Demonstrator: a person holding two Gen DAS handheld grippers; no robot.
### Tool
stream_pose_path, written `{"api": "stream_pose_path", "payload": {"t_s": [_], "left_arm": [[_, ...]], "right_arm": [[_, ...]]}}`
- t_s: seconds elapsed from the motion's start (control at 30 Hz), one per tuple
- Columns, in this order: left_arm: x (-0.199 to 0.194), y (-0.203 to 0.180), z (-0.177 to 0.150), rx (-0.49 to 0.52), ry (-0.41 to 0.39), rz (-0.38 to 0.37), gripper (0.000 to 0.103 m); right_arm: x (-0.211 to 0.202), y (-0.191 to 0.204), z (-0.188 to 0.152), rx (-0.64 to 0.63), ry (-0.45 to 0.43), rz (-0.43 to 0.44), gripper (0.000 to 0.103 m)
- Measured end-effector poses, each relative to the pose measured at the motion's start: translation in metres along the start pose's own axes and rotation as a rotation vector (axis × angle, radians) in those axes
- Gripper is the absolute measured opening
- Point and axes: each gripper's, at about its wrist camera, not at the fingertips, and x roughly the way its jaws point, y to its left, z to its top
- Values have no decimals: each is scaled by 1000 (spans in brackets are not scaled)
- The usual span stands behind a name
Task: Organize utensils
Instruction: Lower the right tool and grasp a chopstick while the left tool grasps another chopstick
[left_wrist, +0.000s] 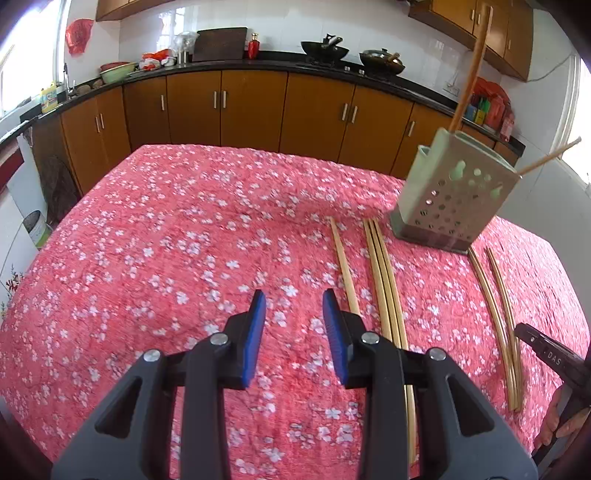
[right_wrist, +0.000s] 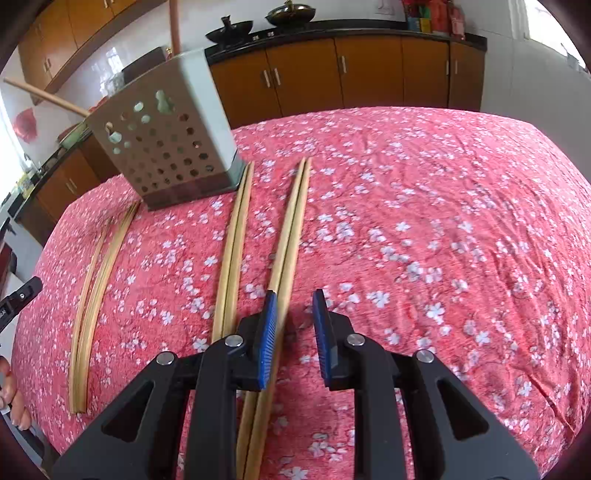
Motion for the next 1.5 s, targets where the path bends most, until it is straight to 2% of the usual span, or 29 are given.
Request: {"api": "stream_pose_path", "payload": {"t_s": [0.13,0.27,0.4,0.5,0.8,0.97,1.03,1.3,1.5], "left_arm": [[4,-4,-4,6,14,-15,33],[8,-6,-9,4,31,-37,33],[11,-8,-16,2,54,-70,33],[12,-11,-23,0,75,-109,32],[16,-30,-38,44,122,-168,21],[17,-43,-46,105,120,-116,15],[18,-44,-46,116,116,-87,10],[37,-25,-22,91,108,-12,9],[52,-14,-4,64,98,-12,9]], "right_arm": [[2,7,1,-33,-10,-26,20],[9,3,3,-41,-4,-65,9],[12,-9,9,-12,-16,-99,8],[12,-15,10,10,-19,-92,8],[10,-14,10,-11,-27,-103,8],[5,-12,5,-29,-25,-105,8],[1,-11,2,-35,-22,-105,8],[-3,-11,-7,-45,-25,-91,8],[10,-16,12,-32,-31,-113,8]]}}
